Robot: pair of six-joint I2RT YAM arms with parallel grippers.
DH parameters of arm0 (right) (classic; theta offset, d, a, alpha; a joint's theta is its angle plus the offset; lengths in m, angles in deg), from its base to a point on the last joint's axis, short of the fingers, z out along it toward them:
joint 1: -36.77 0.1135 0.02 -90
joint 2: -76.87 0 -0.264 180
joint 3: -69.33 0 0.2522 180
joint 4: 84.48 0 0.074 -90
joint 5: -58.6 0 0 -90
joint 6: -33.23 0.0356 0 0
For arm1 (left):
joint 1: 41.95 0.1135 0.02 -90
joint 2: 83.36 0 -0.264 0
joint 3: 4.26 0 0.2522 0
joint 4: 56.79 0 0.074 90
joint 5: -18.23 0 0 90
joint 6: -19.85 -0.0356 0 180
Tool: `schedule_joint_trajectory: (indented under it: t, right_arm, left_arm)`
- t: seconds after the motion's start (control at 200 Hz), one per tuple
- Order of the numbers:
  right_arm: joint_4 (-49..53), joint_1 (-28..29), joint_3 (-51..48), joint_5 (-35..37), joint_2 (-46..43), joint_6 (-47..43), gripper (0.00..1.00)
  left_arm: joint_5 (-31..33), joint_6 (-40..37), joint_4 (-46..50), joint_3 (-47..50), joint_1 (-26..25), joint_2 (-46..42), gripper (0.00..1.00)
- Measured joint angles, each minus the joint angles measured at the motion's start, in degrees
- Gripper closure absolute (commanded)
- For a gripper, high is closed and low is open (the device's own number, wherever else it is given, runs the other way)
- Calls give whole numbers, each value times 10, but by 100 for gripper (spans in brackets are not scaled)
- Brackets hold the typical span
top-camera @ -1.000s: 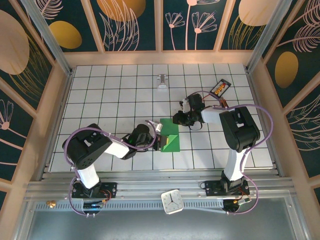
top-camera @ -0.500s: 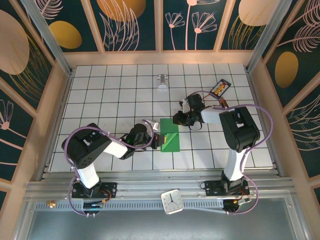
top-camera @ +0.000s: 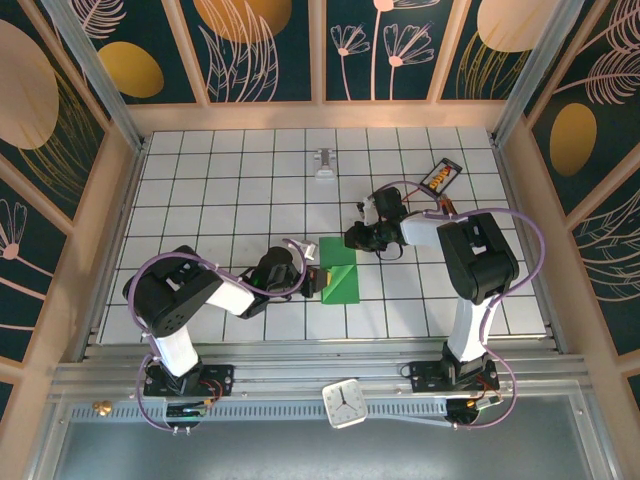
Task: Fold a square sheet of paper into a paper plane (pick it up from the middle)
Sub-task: Fold the triangle a second time at the center of the table.
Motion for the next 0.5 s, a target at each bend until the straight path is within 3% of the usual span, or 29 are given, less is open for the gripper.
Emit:
schedule_joint_trajectory:
  t: [0.5]
  right_arm:
    - [5, 3, 9, 0, 6, 0, 81]
  left_arm:
    - [0, 0, 13, -3, 5, 9, 100]
